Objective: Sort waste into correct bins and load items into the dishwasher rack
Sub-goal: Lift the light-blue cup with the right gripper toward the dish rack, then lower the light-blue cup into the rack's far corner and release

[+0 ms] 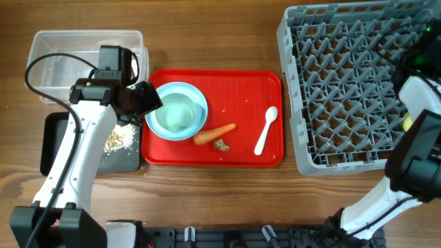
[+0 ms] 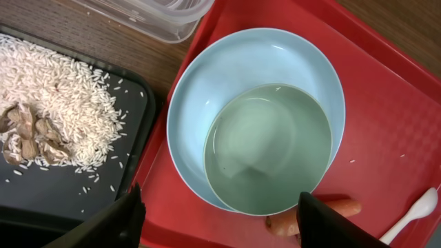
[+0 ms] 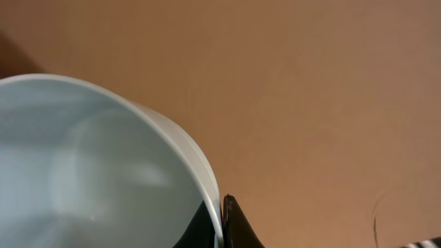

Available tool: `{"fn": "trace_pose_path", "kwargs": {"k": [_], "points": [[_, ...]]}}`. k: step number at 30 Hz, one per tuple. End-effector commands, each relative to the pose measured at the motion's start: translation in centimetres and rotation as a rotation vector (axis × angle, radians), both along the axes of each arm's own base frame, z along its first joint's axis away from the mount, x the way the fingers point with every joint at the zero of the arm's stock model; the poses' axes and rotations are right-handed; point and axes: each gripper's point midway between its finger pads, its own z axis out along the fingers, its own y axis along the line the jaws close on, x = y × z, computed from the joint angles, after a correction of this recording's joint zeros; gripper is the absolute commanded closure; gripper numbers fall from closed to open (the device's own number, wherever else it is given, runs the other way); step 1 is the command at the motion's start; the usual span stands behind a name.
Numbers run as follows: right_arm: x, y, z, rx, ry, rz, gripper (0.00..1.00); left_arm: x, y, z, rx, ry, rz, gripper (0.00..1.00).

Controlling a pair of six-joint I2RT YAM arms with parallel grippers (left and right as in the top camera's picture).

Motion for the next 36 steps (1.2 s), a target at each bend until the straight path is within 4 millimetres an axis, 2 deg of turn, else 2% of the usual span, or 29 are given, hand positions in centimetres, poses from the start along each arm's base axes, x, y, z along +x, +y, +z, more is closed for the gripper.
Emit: {"fn": "trace_pose_path", "kwargs": {"k": [1, 5, 10, 23, 25, 28, 33, 36], "points": [[-0.7, -0.3, -2.3, -0.004, 0.104, -0.073, 0.96, 0.2, 0.2, 0.6, 0.001, -0.019, 0.015, 0.28], [-0.7, -0.3, -3.7, 0.003, 0.122, -0.086, 0.96, 0.2, 0.3, 0.6, 0.001, -0.02, 0.015, 0.28], [-0.4, 0.0, -3.5, -0.003, 0.1, -0.082, 0.96, 0.4, 0.2, 0.7, 0.0, -0.031, 0.015, 0.28], [2.1, 3.0, -3.6, -0.004, 0.103, -0.003, 0.96, 0.6, 0.2, 0.8, -0.001, -0.037, 0.015, 0.28], [2.4, 3.3, -3.7, -0.003, 0.107, 0.005, 0.92, 0.6, 0.2, 0.8, -0.001, -0.037, 0.015, 0.28], [2.7, 3.8, -3.7, -0.003, 0.109, 0.016, 0.67, 0.6, 0.2, 0.8, 0.0, -0.037, 0.015, 0.28], [3.2, 4.6, -3.7, -0.004, 0.109, 0.034, 0.48, 0.6, 0.2, 0.8, 0.0, -0.037, 0.015, 0.28], [3.7, 5.2, -3.6, -0.005, 0.105, 0.05, 0.44, 0.6, 0.2, 0.8, 0.0, -0.037, 0.015, 0.28]]}}
